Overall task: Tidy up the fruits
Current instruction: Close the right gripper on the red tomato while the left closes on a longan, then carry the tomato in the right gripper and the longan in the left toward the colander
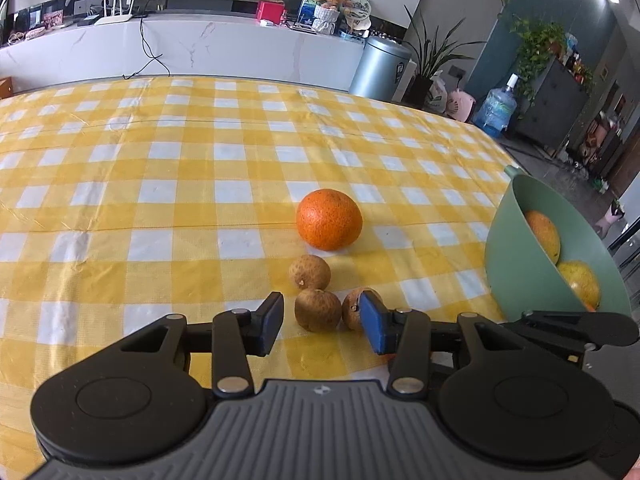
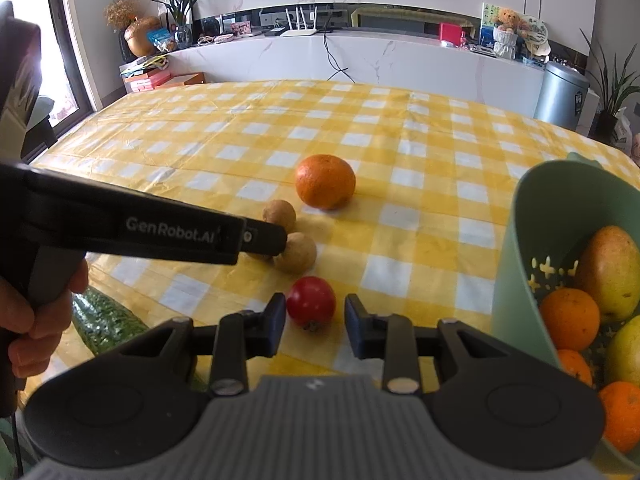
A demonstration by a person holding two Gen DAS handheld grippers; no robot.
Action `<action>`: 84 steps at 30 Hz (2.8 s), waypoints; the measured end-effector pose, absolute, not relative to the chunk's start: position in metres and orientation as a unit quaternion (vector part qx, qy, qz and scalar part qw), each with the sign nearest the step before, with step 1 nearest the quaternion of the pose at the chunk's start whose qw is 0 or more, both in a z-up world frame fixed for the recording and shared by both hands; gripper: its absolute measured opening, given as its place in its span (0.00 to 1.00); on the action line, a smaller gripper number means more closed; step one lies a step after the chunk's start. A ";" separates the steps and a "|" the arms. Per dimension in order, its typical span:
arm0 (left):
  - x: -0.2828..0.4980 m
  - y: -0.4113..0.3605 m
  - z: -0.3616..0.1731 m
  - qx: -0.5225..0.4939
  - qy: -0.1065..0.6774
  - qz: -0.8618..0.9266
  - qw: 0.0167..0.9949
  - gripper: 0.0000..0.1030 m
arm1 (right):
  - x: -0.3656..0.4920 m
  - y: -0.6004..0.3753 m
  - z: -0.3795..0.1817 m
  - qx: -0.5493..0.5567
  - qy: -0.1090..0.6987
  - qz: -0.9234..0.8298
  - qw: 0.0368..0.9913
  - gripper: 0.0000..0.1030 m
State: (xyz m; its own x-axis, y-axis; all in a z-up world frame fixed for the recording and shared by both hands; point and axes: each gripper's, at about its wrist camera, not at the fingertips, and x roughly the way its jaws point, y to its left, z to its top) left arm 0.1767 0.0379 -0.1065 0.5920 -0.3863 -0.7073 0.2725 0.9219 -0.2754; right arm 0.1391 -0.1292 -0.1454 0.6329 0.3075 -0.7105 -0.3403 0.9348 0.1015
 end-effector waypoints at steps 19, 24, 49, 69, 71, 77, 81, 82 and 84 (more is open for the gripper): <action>0.178 0.037 -0.108 -0.027 0.437 -0.185 0.880 0.43 | 0.143 -0.132 -0.148 -0.005 0.387 0.184 0.903 0.29; 0.179 0.035 -0.110 -0.032 0.427 -0.182 0.885 0.43 | 0.143 -0.131 -0.149 -0.008 0.388 0.184 0.903 0.28; 0.168 0.030 -0.106 -0.016 0.413 -0.177 0.893 0.28 | 0.134 -0.133 -0.141 -0.011 0.367 0.187 0.911 0.23; 0.124 -0.008 -0.044 0.004 0.372 -0.187 0.909 0.28 | 0.077 -0.169 -0.092 -0.007 0.286 0.162 0.944 0.23; 0.120 -0.016 -0.037 0.009 0.366 -0.193 0.910 0.28 | 0.070 -0.176 -0.088 -0.013 0.277 0.154 0.948 0.23; 0.110 -0.041 -0.021 0.026 0.352 -0.209 0.912 0.28 | 0.050 -0.201 -0.077 -0.006 0.258 0.125 0.958 0.23; 0.106 -0.060 -0.011 0.035 0.343 -0.223 0.912 0.28 | 0.042 -0.214 -0.069 -0.008 0.249 0.102 0.963 0.23; 0.106 -0.065 -0.009 0.037 0.342 -0.227 0.911 0.28 | 0.041 -0.218 -0.067 -0.007 0.248 0.095 0.964 0.23; 0.106 -0.073 -0.007 0.041 0.339 -0.233 0.911 0.28 | 0.039 -0.226 -0.065 0.000 0.249 0.084 0.965 0.23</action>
State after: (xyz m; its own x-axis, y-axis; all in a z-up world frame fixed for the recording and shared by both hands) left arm 0.1058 -0.0730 -0.0067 0.6620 -0.3967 -0.6360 0.4522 0.8880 -0.0833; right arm 0.0388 -0.2261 -0.0647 0.8623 0.1626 -0.4797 -0.1629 0.9858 0.0413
